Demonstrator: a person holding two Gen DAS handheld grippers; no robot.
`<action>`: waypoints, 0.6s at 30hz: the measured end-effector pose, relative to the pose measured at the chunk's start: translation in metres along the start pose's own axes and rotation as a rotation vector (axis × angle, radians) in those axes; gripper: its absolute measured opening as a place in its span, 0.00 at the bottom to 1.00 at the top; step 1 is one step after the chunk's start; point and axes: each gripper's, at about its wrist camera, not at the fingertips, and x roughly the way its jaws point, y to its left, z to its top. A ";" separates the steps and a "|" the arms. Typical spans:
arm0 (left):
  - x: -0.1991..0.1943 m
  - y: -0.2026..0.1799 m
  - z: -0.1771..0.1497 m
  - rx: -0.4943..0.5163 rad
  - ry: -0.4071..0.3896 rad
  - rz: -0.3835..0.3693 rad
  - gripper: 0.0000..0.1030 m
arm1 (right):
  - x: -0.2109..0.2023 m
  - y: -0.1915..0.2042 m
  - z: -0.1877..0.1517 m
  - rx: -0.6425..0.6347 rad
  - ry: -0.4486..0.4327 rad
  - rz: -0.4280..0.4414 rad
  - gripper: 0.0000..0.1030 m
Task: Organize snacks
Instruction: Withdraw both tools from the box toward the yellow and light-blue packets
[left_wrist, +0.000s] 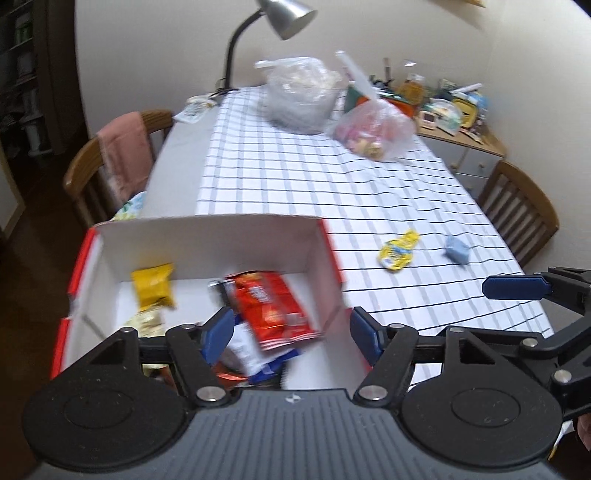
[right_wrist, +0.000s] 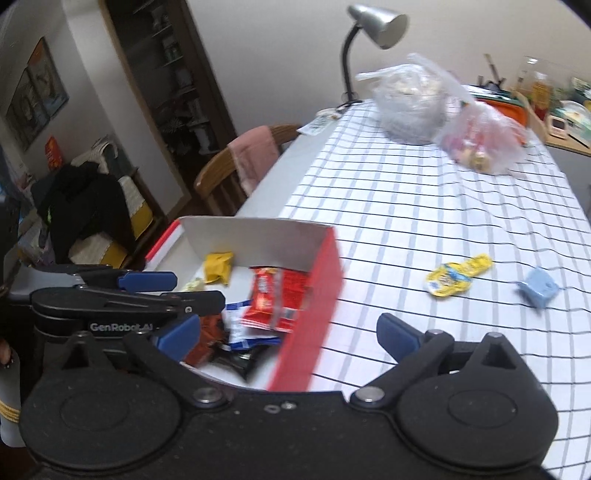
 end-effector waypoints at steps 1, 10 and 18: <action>0.002 -0.008 0.001 0.008 -0.001 -0.011 0.68 | -0.004 -0.008 -0.001 0.007 -0.005 -0.008 1.00; 0.030 -0.086 0.015 0.065 0.000 -0.093 0.73 | -0.031 -0.087 -0.008 0.026 -0.021 -0.088 1.00; 0.074 -0.149 0.034 0.135 0.018 -0.088 0.73 | -0.039 -0.172 -0.006 0.039 0.007 -0.177 1.00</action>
